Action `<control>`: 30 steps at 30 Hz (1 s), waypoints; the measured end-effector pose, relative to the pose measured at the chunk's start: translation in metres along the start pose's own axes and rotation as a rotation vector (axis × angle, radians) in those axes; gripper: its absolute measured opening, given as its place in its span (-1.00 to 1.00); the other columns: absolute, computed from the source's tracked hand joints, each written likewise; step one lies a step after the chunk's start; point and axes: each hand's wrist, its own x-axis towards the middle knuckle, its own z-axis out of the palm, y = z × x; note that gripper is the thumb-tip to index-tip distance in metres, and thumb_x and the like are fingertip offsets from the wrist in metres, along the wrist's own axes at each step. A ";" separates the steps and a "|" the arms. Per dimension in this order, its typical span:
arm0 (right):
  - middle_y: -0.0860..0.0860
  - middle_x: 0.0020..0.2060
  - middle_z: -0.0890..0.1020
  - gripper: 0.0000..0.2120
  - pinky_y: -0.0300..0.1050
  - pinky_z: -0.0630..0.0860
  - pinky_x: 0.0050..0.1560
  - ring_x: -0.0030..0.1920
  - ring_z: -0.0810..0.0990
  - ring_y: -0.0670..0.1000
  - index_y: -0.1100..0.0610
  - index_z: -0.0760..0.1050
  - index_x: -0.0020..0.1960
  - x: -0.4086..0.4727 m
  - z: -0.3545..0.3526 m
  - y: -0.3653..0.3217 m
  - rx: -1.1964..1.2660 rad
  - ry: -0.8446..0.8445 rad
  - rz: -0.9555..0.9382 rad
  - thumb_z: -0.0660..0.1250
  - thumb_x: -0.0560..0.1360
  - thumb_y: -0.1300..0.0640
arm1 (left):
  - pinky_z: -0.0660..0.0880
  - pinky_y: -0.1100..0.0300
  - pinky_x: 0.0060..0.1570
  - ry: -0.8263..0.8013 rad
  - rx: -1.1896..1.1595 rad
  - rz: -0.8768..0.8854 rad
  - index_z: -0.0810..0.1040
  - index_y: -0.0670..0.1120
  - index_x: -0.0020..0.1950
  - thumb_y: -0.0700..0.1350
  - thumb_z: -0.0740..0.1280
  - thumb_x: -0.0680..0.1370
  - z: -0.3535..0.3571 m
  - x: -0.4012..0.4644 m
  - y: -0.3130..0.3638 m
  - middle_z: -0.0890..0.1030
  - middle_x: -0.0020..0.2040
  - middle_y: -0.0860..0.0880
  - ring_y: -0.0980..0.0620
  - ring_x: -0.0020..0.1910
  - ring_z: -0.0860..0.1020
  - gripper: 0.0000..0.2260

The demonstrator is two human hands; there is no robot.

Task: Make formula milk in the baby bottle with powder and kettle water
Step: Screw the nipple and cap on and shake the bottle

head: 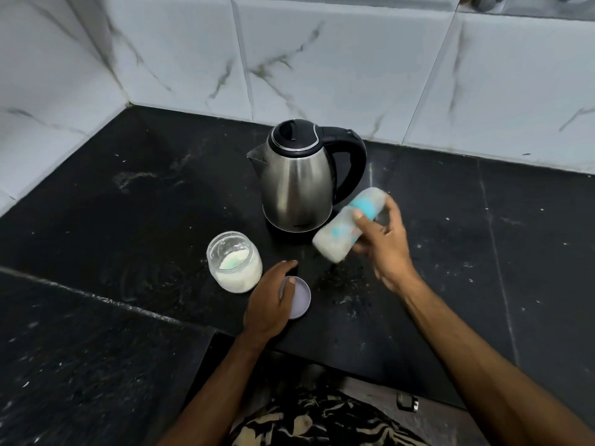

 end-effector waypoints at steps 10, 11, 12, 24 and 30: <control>0.05 -0.03 0.72 -0.29 0.05 0.67 -0.19 0.00 0.71 0.10 -0.04 0.27 0.45 -0.002 -0.004 0.005 -0.043 -0.124 0.052 0.50 0.39 0.08 | 0.36 0.09 0.40 -0.008 0.004 0.005 0.52 -0.15 0.35 -0.07 0.16 0.60 -0.001 0.000 0.000 0.56 0.32 -0.03 0.02 0.35 0.48 -0.63; 0.03 -0.02 0.72 -0.31 0.10 0.67 -0.15 0.02 0.71 0.10 -0.01 0.26 0.45 0.003 -0.003 0.003 0.071 -0.038 0.042 0.48 0.40 0.09 | 0.35 0.10 0.41 -0.009 0.004 0.003 0.52 -0.15 0.35 -0.07 0.16 0.60 -0.001 0.000 0.001 0.56 0.33 -0.02 0.02 0.36 0.48 -0.63; 0.03 -0.01 0.71 -0.34 0.13 0.67 -0.12 0.03 0.70 0.10 -0.01 0.27 0.44 0.006 -0.002 0.004 0.149 0.000 0.036 0.47 0.42 0.10 | 0.35 0.11 0.41 -0.008 0.005 0.001 0.52 -0.15 0.35 -0.07 0.16 0.60 -0.001 0.000 0.002 0.56 0.33 -0.01 0.02 0.36 0.47 -0.63; 0.00 -0.05 0.72 -0.33 0.13 0.67 -0.13 0.02 0.70 0.10 -0.04 0.30 0.42 -0.007 0.003 0.013 0.062 -0.065 0.047 0.50 0.39 0.08 | 0.30 0.24 0.39 0.001 0.009 -0.004 0.53 -0.18 0.34 -0.08 0.17 0.58 -0.002 0.000 0.005 0.55 0.32 0.00 -0.04 0.35 0.49 -0.62; 0.10 0.01 0.72 -0.30 -0.02 0.66 -0.15 0.01 0.71 0.12 -0.08 0.30 0.42 -0.017 -0.003 0.014 -0.145 -0.293 0.064 0.55 0.39 0.12 | 0.37 0.02 0.40 -0.013 -0.005 0.000 0.53 -0.18 0.34 -0.11 0.16 0.58 -0.002 0.001 0.002 0.57 0.32 -0.08 -0.06 0.34 0.50 -0.63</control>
